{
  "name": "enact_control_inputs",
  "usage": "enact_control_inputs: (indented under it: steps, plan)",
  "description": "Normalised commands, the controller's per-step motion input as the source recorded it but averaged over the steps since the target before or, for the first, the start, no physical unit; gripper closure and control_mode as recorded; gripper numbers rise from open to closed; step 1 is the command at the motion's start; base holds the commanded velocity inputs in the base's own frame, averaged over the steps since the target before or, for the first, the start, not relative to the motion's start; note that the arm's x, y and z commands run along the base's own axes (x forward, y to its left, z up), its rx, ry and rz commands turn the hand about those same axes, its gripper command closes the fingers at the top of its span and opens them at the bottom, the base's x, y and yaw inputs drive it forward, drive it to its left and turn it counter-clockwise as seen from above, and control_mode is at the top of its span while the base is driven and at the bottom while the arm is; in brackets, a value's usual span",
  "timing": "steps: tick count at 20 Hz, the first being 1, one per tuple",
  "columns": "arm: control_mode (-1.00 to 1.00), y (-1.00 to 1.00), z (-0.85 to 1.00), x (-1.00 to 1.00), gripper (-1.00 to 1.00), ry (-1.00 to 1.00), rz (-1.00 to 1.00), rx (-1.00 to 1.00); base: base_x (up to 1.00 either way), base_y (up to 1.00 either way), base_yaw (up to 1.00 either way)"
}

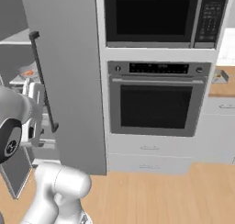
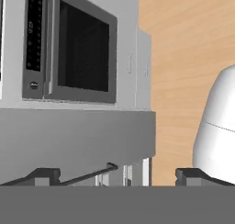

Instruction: Take the meat container that has the shrimp and place it on the second highest rack of the freezer. Then take the vegetable container that has the lemon wedge and carrot and place it on the highest rack of the freezer.

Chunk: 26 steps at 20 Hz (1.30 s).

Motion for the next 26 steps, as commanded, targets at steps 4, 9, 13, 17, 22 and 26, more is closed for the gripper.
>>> enact_control_inputs:
  steps: [4, 9, 13, 17, 22, 26]
  plan:
    - [1.0, 0.0, 0.0, 0.0, -1.0, 0.0, 0.0, 0.0, 0.55, -1.0, -0.03]
    - [1.0, 0.0, 0.0, 0.0, -1.0, 0.0, 0.0, 0.0, 0.69, -1.0, 0.0]
    - [1.0, 0.0, 0.0, 0.0, -1.0, 0.0, 0.0, 0.0, 0.66, -1.0, 0.0]
    - [1.0, 0.0, 0.0, 0.0, -1.0, 0.0, 0.0, 0.0, 0.53, -1.0, 0.0]
    - [1.0, 0.0, 0.0, 0.0, -1.0, 0.0, 0.0, 0.0, 0.59, -0.99, 0.0]
    - [1.0, 0.0, 0.0, 0.0, -1.0, 0.0, 0.0, 0.0, 0.66, -0.86, 0.0]
